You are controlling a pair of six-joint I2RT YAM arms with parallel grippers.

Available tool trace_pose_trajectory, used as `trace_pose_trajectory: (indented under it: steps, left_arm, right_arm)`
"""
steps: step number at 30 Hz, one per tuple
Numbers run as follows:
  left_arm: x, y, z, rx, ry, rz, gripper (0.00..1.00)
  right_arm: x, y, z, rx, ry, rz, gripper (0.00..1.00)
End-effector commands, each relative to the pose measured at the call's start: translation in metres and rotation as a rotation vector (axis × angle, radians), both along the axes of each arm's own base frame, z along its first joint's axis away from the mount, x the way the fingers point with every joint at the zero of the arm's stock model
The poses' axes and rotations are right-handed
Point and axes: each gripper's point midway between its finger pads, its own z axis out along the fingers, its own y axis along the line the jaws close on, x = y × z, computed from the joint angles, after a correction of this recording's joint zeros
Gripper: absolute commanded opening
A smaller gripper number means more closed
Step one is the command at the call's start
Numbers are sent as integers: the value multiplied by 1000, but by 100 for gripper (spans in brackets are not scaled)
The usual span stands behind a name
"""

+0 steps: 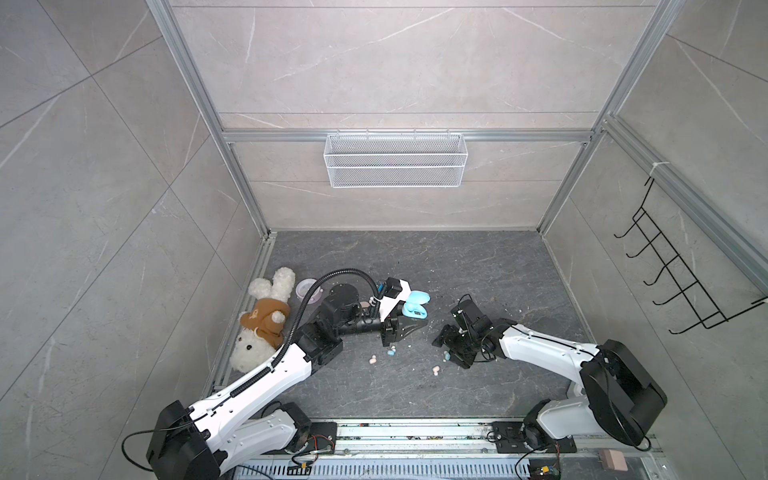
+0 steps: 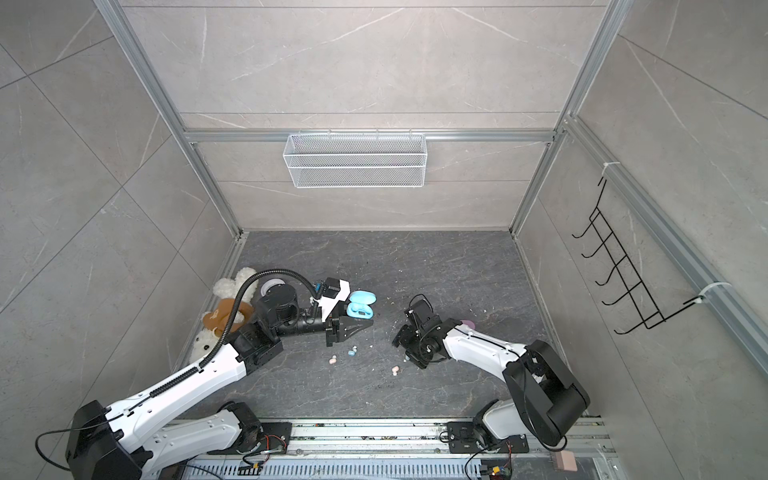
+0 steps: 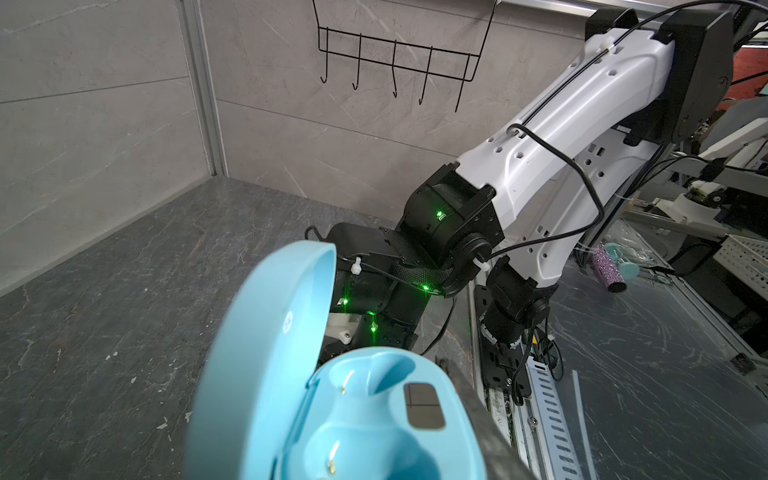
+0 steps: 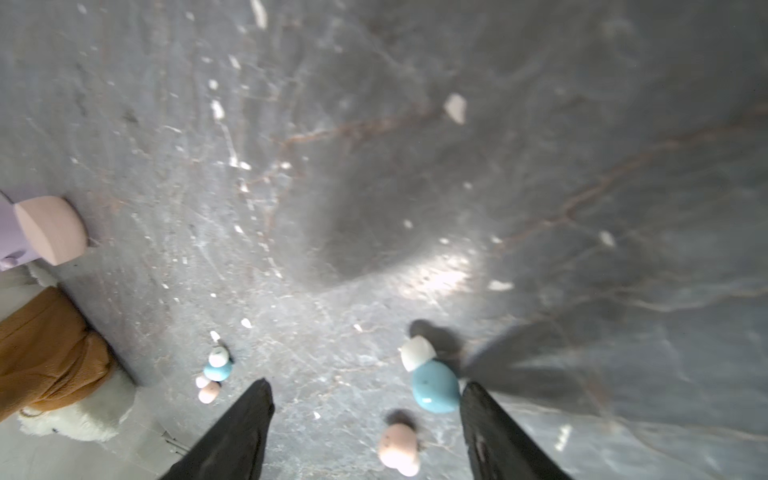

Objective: Insert the wireless bluetooth earbuds into the charging case

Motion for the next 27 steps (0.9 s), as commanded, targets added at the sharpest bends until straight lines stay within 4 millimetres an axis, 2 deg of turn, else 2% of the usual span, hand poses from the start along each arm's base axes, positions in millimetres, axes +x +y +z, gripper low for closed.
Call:
trace_pose_trajectory:
  steps: [1, 9, 14, 17, 19, 27]
  left_arm:
    - [0, 4, 13, -31, -58, 8, 27]
    - [0, 4, 13, -29, -55, 6, 27]
    - [-1, 4, 13, -29, -54, 8, 27]
    - [-1, 5, 14, -30, -52, 10, 27]
    - [-2, 6, 14, -30, -49, 8, 27]
    - [-6, 11, 14, -28, -44, 17, 27]
  right_arm:
    - [11, 8, 8, 10, -31, 5, 74]
    - [17, 18, 9, 25, -29, 39, 73]
    - [9, 5, 11, -76, -7, 105, 73]
    - [0, -9, 7, -163, 20, 168, 73]
    - [-3, -11, 3, -170, 28, 179, 73]
    - [-13, 3, -14, -100, 78, 181, 73]
